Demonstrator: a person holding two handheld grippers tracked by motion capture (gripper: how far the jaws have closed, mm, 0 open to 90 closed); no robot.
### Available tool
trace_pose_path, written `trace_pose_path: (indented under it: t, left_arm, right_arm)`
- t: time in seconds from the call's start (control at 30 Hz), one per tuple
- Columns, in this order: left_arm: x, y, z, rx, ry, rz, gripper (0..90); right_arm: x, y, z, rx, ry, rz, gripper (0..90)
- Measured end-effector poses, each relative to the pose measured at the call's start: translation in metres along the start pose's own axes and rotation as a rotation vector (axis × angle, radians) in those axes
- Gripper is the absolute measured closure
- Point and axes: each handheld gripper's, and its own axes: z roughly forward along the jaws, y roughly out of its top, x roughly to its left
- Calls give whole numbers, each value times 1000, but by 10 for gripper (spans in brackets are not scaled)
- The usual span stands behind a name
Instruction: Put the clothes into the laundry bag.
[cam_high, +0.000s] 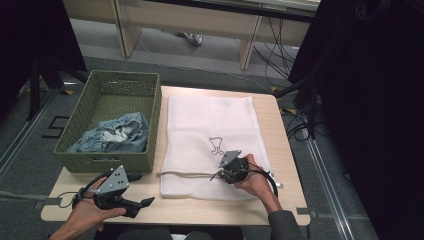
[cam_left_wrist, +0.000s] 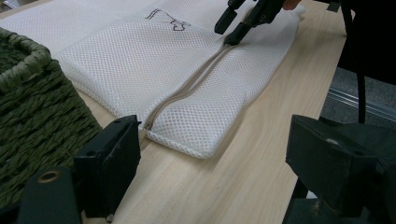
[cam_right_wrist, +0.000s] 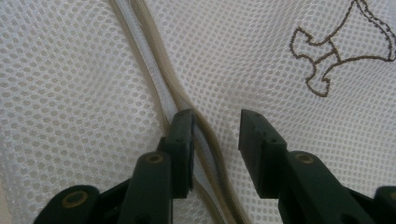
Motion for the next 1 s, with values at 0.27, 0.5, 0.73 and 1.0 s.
trace_pose_path:
  t: [0.27,0.5,0.73,1.0]
  left_arm:
    - [1,-1,1,8,8,-10,171]
    - [1,-1,1,5,7,-15,174]
    - [2,0,1,2,8,-14,178]
    - [4,0,0,-3,7,3,181]
  right_arm:
    - [0,6,4,19,21,-12,694]
    - [-2,10,6,46,57,-21,747]
    - [-8,11,8,44,119,32,828]
    - [-9,14,6,60,114,70,872]
